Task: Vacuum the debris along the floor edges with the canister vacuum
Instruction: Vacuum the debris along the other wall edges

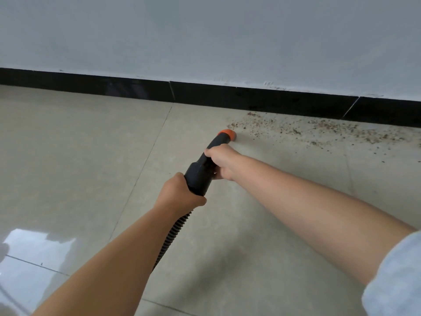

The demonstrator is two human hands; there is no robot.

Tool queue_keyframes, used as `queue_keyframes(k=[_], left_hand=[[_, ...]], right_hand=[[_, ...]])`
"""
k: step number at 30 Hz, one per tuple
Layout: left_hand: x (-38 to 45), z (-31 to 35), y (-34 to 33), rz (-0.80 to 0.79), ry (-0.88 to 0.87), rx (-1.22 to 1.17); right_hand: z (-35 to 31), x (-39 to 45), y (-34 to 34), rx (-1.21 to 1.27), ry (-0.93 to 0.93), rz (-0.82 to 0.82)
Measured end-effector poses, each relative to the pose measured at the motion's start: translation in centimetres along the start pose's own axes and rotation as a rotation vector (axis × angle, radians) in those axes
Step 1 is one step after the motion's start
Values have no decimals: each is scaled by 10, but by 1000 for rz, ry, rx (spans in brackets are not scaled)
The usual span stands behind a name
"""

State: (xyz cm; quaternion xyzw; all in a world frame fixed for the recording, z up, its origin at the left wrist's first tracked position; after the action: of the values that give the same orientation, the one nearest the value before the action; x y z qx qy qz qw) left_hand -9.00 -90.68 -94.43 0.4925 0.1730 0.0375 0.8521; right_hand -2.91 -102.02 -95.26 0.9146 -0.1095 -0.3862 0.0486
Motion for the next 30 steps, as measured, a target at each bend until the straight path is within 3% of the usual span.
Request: queue_keyframes(k=[8,15,30], left_hand=[[-22,-12,-34,34,93,-84],[-11,-5,-36,89,123,-132],[28,23,-36,43,115,-96]], right_hand=[[32,9,3,-61,34,14],[18,20,-4,-40,59,21],[-13,63,7,22,33,105]])
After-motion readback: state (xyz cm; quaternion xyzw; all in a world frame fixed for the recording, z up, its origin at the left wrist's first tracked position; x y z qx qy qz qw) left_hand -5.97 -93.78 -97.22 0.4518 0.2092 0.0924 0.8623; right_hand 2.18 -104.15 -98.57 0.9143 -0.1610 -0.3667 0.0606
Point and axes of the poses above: each hand's wrist, its own x-axis towards the middle knuckle, its own y-axis out of the back of the hand, z = x × y, the point moved 2 cm from there along x, towards the middle knuckle, and after that the axes turned 15 degrees about z, right-handed, at the moved point
